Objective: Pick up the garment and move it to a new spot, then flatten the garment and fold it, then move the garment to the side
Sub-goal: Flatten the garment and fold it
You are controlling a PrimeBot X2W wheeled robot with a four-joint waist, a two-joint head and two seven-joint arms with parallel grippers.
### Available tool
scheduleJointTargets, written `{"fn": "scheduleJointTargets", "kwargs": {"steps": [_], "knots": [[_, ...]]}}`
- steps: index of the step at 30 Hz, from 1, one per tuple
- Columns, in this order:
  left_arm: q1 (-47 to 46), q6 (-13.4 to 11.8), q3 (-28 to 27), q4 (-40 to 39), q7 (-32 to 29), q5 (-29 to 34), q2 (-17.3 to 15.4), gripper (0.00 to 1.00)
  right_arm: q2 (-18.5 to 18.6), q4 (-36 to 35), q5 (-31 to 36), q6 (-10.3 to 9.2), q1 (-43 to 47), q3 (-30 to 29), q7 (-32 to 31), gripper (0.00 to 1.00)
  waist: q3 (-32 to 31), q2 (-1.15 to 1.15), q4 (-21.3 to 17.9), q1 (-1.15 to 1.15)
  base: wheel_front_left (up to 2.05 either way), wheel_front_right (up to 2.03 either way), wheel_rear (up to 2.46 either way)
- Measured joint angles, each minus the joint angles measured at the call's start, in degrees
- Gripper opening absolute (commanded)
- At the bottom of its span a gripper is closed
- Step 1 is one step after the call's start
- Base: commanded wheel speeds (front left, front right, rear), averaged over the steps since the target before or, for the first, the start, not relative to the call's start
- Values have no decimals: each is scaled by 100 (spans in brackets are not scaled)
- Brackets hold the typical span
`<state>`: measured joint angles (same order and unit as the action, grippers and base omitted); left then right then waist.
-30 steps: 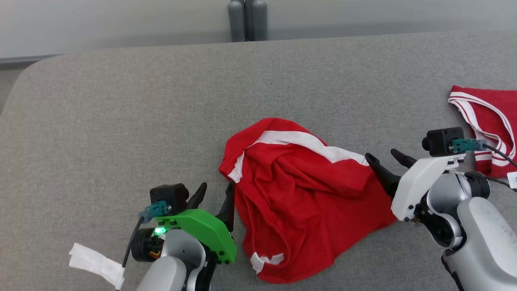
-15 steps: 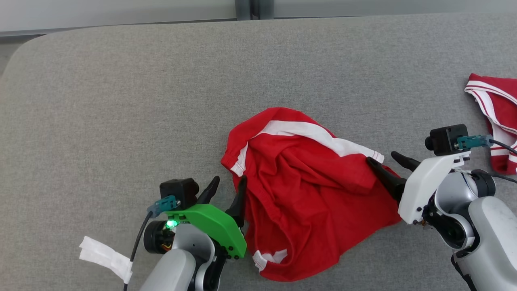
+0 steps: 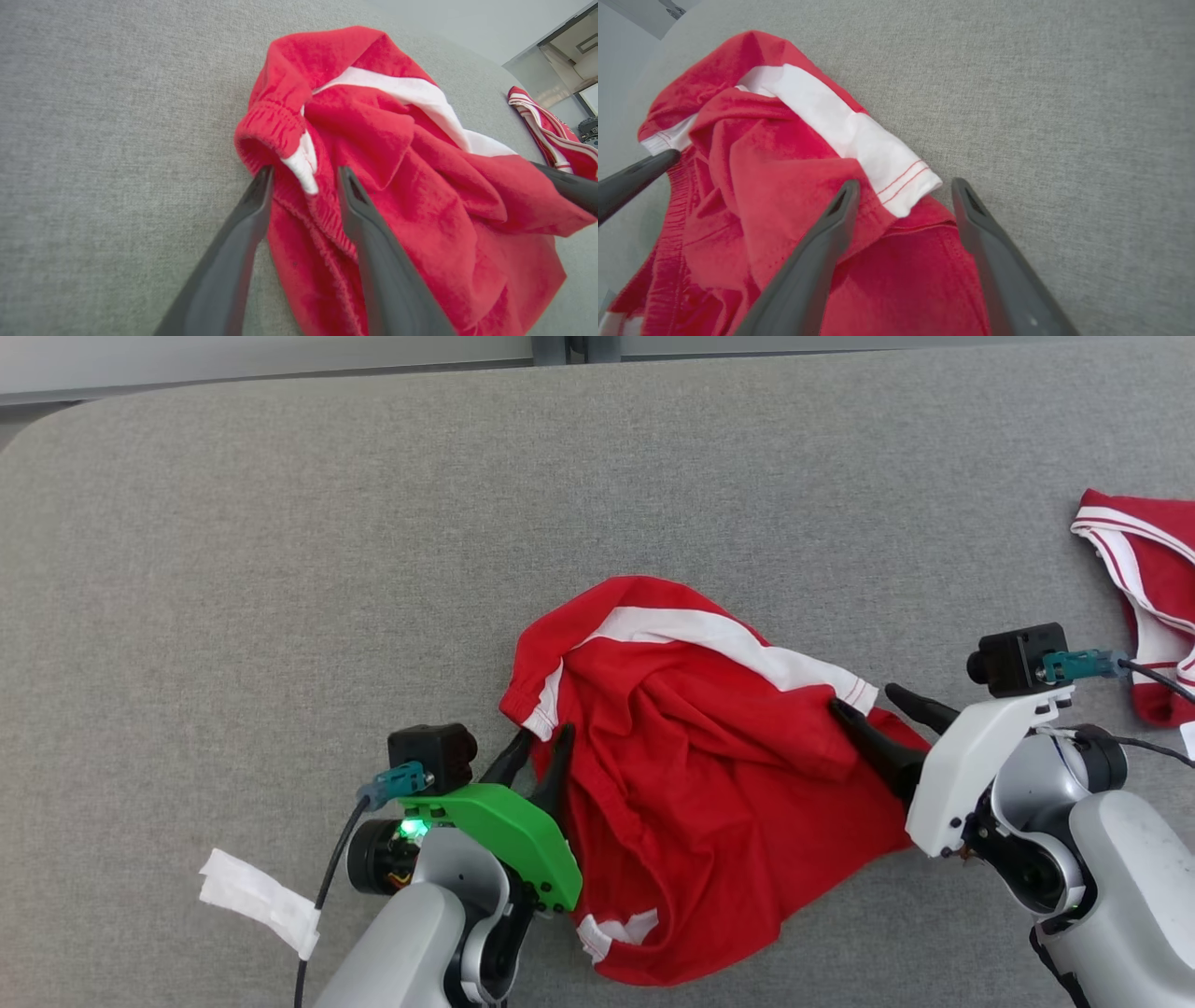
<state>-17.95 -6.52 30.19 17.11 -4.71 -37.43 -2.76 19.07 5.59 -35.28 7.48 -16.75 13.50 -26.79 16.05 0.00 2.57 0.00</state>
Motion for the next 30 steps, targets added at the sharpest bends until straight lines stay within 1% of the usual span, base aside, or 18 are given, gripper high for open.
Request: {"fn": "scheduleJointTargets", "kwargs": {"steps": [1, 2, 3, 4, 7, 10, 14, 17, 20, 24, 26, 28, 30], "knots": [[-38, 36, 18, 43, 30, -49, 0, 0, -16, 8, -53, 0, -8, 15, 14, 72, 0, 0, -3, 0, 0, 0, 0], [-54, 86, 18, 74, 87, -112, 0, 0, -13, 20, -86, 0, -24, 66, 13, 43, -3, 0, -14, 0, 0, 0, 0], [-71, 129, 33, 132, 103, -131, -1, 0, -15, 33, -101, 0, -49, 98, 29, 23, -7, 0, -29, 0, 0, 0, 0], [-85, 157, 54, 189, 112, -131, -2, 0, -30, 49, -168, 0, -73, 99, 74, 0, -14, 0, -40, 0, 0, 0, 0], [-155, 272, 54, 287, 137, -154, -19, 0, -32, 70, -459, 0, -133, 159, 123, 0, -54, 0, -68, 0, 0, 0, 0], [-232, 372, -16, 274, 176, -201, -114, 0, 69, 68, -726, 0, -174, 179, 231, 0, -113, 0, -92, 0, 0, 0, 0], [-252, 454, -143, -193, 105, -364, -266, 0, 311, -107, -978, 0, -223, 85, 460, 0, -207, 0, -126, 0, 0, 0, 0], [-176, 494, -224, -824, -78, -535, -427, 0, 575, -325, -1085, 0, -197, -55, 586, 0, -300, 0, -147, 0, 0, 0, 0], [96, 493, -289, -1629, -380, -724, -679, 0, 812, -571, -1160, 0, -27, -275, 680, 0, -429, 0, -171, 0, 0, 0, 0], [475, 510, -352, -2714, -864, -1166, -955, 0, 1054, -923, -1220, 0, 180, -589, 722, 0, -618, 0, -209, 0, 0, 0, 0], [725, 542, -333, -3398, -1194, -1479, -1104, 0, 1129, -1193, -1258, 0, 318, -806, 711, 0, -738, 0, -240, 0, 0, 0, 0], [954, 499, -339, -4007, -1452, -1702, -1276, 0, 1200, -1495, -1324, 0, 456, -1056, 660, 0, -845, 0, -274, 0, 0, 0, 0], [1174, 392, -402, -4640, -1681, -1953, -1448, 0, 1251, -1891, -1416, 0, 624, -1388, 581, 0, -954, 0, -319, 0, 0, 0, 0]]}}
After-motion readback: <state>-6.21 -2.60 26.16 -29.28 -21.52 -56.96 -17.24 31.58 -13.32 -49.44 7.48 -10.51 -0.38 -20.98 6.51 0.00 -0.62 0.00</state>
